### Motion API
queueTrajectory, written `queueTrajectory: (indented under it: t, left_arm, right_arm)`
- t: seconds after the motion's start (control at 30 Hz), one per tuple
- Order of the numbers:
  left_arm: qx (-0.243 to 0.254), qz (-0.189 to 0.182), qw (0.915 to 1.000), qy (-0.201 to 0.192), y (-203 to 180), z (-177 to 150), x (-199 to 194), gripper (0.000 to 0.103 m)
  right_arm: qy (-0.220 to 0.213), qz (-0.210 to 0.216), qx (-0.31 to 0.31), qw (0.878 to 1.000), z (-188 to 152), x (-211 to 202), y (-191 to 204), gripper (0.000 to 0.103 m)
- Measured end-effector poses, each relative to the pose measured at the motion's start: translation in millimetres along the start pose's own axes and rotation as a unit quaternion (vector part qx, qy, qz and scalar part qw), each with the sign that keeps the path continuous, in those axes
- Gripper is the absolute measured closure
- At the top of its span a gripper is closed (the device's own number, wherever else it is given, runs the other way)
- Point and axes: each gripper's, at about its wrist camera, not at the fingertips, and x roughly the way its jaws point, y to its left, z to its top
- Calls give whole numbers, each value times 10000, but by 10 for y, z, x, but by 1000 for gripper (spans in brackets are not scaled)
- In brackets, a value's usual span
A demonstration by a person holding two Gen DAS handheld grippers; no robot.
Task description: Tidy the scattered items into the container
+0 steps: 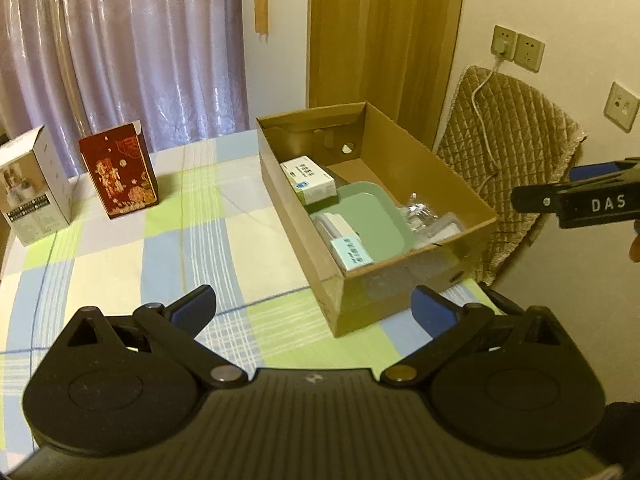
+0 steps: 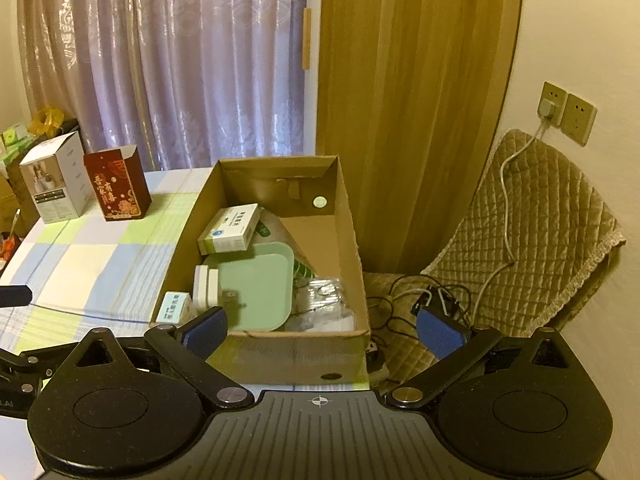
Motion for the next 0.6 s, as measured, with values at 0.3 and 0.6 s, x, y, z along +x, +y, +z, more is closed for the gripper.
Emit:
queueTrajectory:
  t: [0.3, 0.6]
  left_arm:
    - [-500, 91, 9987, 47, -42, -122, -223, 1]
    - [-465, 87, 9989, -5, -153, -248, -502, 1]
  right_arm:
    - [114, 44, 173, 9998, -147, -262, -18, 0]
    - [96, 70, 144, 9998, -247, -557, 26, 0]
